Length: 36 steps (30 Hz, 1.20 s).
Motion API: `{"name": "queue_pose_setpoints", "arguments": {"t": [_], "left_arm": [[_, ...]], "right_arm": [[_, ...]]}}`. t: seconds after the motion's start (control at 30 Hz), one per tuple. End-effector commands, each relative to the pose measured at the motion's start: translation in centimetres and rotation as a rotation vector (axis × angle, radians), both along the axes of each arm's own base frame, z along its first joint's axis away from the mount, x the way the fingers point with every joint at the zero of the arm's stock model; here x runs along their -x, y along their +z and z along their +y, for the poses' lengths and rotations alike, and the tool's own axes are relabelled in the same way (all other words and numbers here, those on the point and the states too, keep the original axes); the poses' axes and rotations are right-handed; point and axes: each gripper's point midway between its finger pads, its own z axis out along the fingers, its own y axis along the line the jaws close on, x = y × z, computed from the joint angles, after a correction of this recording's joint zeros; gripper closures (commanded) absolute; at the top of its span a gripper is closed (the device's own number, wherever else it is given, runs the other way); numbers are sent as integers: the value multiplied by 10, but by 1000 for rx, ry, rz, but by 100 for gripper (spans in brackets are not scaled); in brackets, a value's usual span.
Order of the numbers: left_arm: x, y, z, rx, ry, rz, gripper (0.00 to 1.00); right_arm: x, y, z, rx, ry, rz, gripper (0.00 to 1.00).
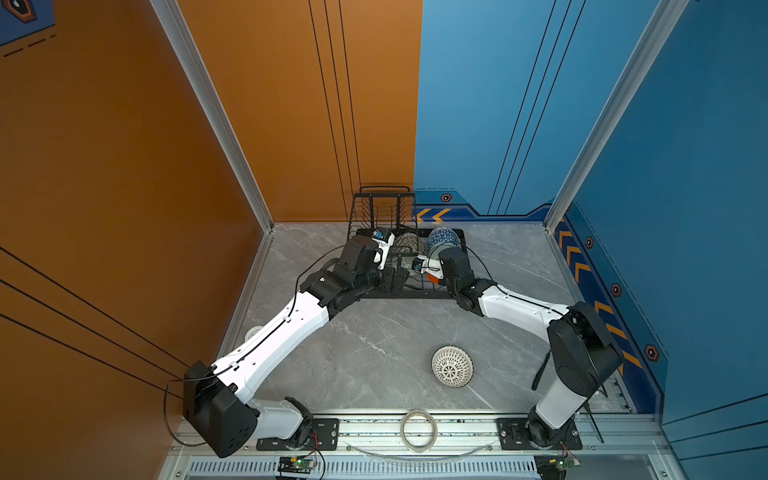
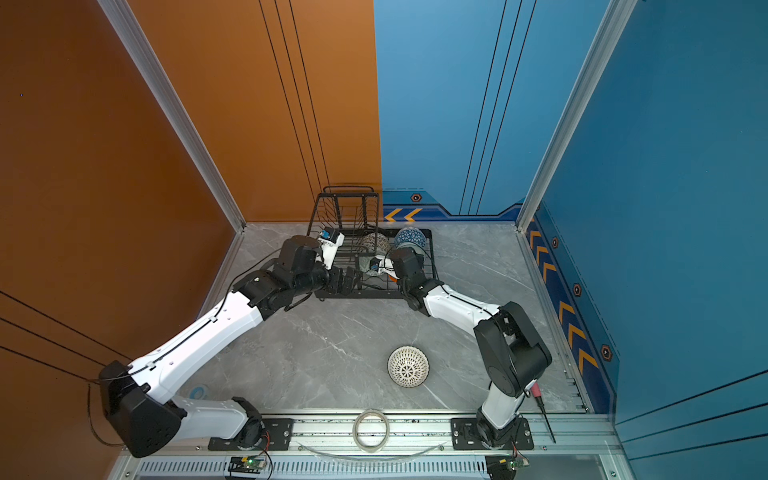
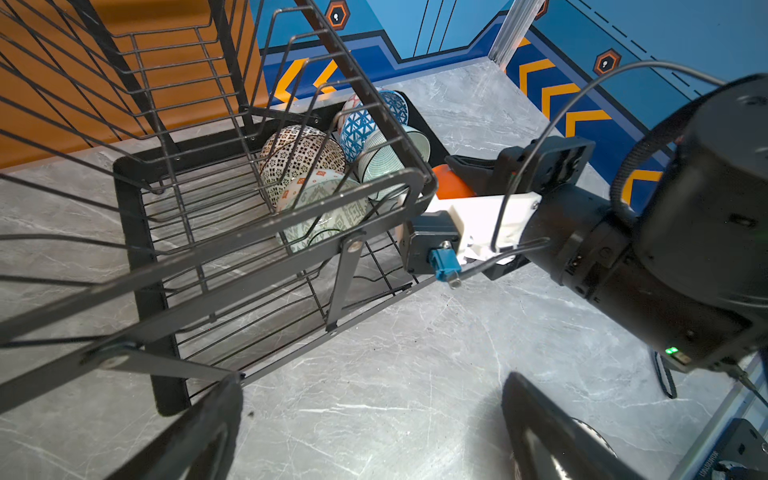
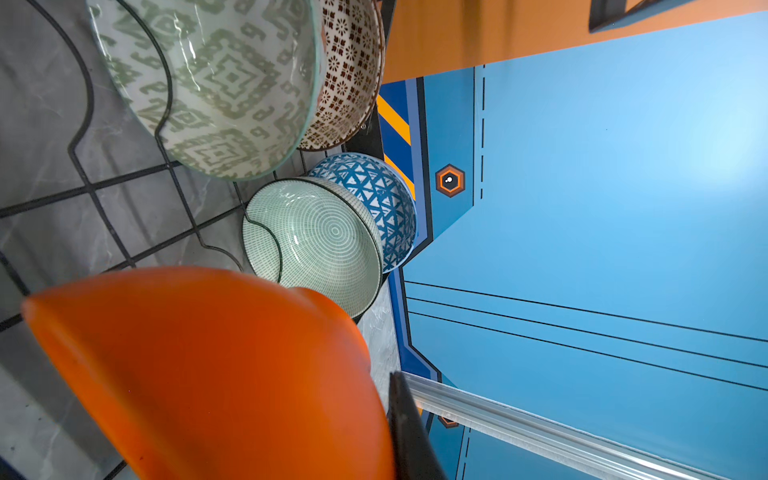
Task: Load the bowls into the dish rack
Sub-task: 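Lower the orange bowl into the rack beside the green-patterned bowl with the right gripper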
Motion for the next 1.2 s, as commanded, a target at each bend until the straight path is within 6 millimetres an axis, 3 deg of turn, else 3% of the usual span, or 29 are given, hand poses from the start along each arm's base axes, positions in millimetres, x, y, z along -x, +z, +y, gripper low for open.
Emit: {"name": "queue_pose_setpoints", "arguments": {"t": [0.0, 0.47, 1.17], "left_arm": [[6, 1, 4, 5, -14, 4, 2], [7, 1, 6, 4, -15, 8, 2], [9, 0, 9, 5, -14, 13, 2]], "right_arm": [[-14, 20, 5, -11, -47, -76, 100], [-33, -4, 32, -2, -56, -57, 100], [-37, -27, 62, 1, -54, 6, 100]]}}
